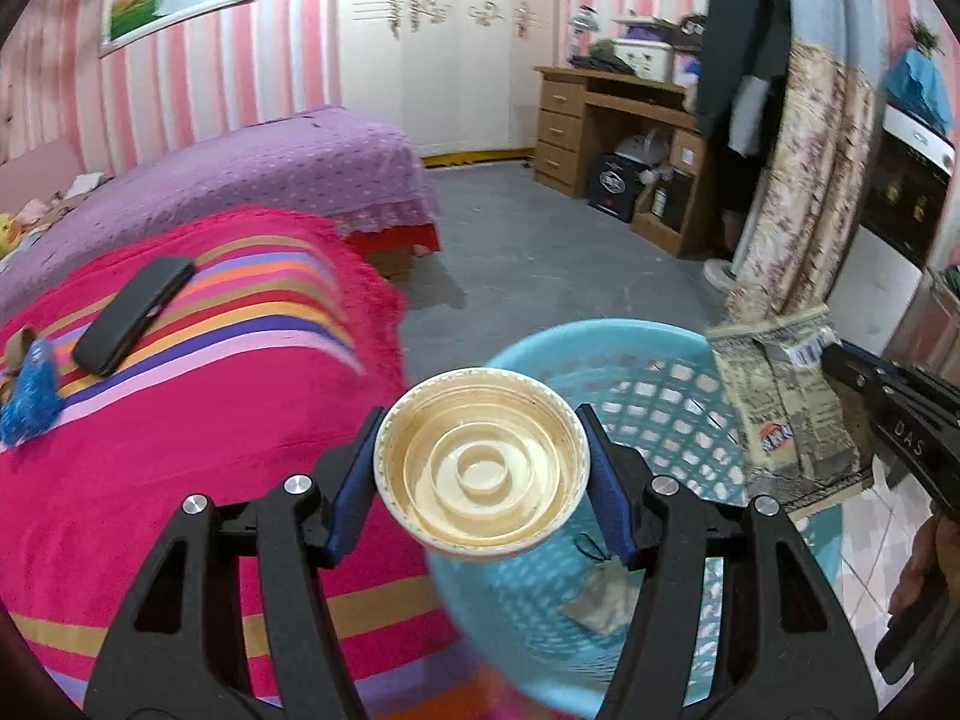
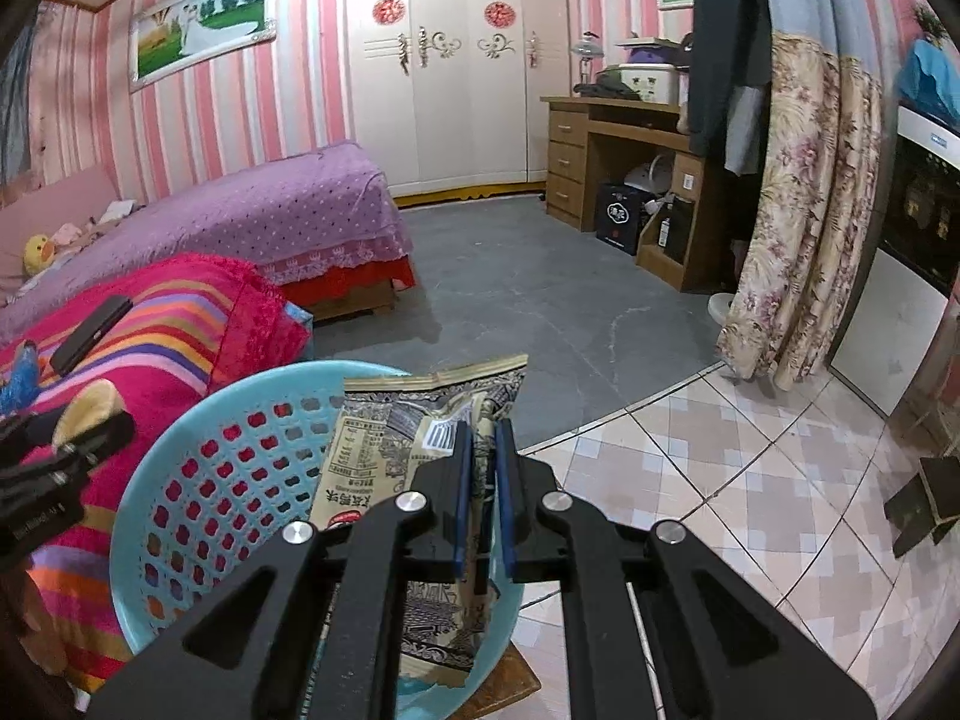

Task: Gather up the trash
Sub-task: 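Carry the bowl and wrapper to the blue basket and release both, then move the left tool back over the bed to the orange mesh bag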

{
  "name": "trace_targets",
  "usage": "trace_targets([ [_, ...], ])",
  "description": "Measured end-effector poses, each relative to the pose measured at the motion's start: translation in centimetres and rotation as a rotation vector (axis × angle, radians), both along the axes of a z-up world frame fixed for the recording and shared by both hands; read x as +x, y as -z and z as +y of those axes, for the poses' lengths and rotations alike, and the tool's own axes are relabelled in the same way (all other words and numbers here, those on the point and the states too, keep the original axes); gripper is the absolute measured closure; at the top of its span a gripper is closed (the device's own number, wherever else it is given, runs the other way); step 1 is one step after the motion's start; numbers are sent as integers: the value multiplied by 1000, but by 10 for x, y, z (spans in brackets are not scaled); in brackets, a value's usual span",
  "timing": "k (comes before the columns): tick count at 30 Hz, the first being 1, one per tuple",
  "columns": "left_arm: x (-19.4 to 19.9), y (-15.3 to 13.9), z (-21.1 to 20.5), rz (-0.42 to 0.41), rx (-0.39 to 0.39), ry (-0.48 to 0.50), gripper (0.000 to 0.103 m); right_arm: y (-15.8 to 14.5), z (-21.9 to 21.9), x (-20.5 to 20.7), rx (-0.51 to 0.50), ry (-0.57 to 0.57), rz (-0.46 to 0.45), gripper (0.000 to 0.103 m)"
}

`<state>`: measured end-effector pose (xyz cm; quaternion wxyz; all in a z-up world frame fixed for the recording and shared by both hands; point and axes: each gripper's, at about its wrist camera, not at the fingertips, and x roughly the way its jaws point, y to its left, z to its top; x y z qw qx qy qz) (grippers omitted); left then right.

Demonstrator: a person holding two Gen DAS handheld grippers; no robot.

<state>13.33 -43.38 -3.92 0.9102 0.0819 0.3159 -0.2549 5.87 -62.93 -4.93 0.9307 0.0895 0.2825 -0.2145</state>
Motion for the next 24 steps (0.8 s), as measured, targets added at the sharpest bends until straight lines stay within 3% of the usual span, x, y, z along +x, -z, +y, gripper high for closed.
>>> trace_targets([
  [2, -1, 0, -8, 13, 0, 18, 15, 1, 0, 1, -1, -1, 2, 95],
  [7, 3, -5, -5, -4, 4, -6, 10, 3, 3, 4, -13, -12, 15, 95],
  [13, 16, -12, 32, -56, 19, -82, 7, 7, 12, 13, -21, -32, 35, 95],
  [18, 28, -15, 66, -49, 10, -136, 6, 6, 25, 22, -33, -34, 39, 91],
  [19, 30, -15, 69, -45, 9, -143, 6, 7, 27, 24, -36, -33, 45, 87],
  [20, 32, -15, 75, -39, 5, -153, 6, 9, 28, 26, -42, -26, 55, 69],
  [21, 33, -15, 80, -36, 2, -160, 6, 11, 29, 28, -45, -14, 68, 43],
  [22, 34, -15, 86, -34, 0, -167, 6, 12, 29, 29, -41, -13, 69, 35],
  [24, 35, -14, 95, -36, 3, -177, 6, 13, 30, 30, -31, -4, 77, 30],
])
